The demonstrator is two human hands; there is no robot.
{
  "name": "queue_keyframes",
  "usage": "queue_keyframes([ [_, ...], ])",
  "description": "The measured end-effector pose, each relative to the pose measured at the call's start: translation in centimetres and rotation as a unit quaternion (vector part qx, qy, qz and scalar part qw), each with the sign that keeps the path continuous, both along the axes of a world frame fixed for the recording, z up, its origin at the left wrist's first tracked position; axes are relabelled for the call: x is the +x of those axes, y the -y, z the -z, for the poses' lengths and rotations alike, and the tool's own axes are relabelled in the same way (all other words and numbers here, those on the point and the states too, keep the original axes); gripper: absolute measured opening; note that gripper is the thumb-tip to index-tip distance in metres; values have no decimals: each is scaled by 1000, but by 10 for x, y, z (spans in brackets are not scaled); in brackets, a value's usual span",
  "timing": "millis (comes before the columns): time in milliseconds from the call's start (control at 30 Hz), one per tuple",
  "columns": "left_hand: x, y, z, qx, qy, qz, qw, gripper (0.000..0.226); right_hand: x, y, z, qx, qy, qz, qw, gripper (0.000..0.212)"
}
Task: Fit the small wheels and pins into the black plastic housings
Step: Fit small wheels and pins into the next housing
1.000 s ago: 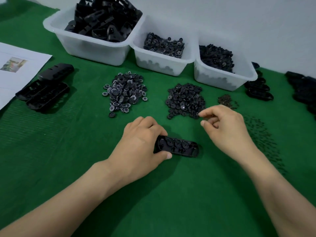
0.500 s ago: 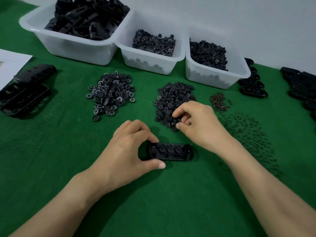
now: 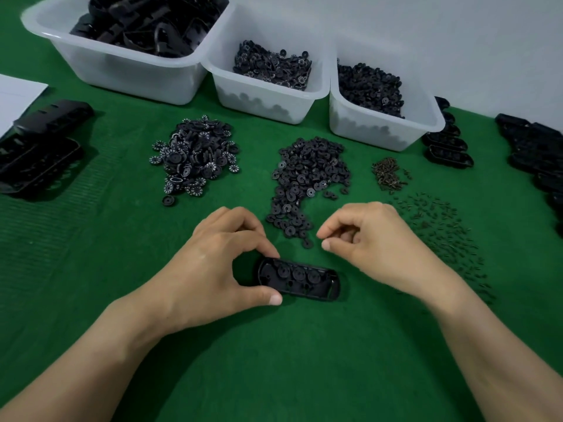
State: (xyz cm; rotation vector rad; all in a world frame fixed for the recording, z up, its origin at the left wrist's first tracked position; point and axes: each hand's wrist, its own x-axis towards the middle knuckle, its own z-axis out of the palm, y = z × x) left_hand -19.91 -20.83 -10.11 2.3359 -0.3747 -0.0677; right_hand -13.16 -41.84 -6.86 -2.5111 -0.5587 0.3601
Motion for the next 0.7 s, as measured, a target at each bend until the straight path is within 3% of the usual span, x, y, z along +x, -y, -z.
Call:
queue_keyframes([
  [267,-1,1,0,-3,9,-4,1000,49,-6,-13,8,-1,26,-15,1000,10],
  [433,-1,2,0,4,13,-8,1000,42,-15,-13,-3,82,11,-48,995,11],
  [533,-2,2,0,6,18,-12,1000,42,-24,-20,-6,51,23,-116,992,11],
  [700,-2,1,1,9,14,-12,1000,43,-26,-25,-4,16,42,-116,992,9],
])
